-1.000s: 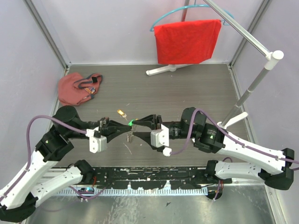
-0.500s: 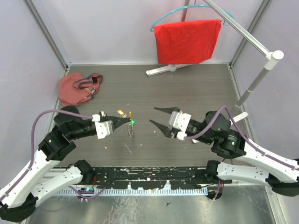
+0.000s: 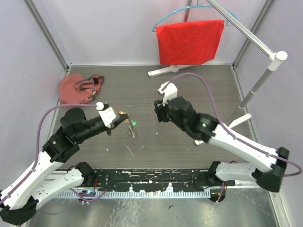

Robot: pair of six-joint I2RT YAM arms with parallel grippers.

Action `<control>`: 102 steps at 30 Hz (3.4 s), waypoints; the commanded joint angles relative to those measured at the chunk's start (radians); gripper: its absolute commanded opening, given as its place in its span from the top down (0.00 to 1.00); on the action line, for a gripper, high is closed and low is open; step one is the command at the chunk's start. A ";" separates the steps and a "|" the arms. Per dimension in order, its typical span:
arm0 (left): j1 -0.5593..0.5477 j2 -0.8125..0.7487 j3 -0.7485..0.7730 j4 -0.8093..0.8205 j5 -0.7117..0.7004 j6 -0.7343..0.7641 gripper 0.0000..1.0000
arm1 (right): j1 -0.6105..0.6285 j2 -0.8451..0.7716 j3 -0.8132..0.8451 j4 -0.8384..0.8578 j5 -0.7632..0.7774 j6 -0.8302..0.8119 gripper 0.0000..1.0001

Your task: Put the keys on the keyring

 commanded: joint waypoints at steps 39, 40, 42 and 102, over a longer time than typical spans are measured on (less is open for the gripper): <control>0.000 -0.143 -0.048 -0.043 -0.435 -0.330 1.00 | -0.256 0.854 0.053 0.603 -0.949 -0.429 0.54; -0.001 -0.143 -0.048 -0.043 -0.436 -0.329 1.00 | -0.256 0.861 0.060 0.599 -0.953 -0.433 0.54; -0.001 -0.143 -0.048 -0.044 -0.439 -0.325 1.00 | -0.255 0.872 0.069 0.592 -0.962 -0.437 0.55; -0.002 -0.098 -0.063 -0.039 -0.398 -0.289 1.00 | -0.237 0.959 0.161 0.475 -1.014 -0.451 0.99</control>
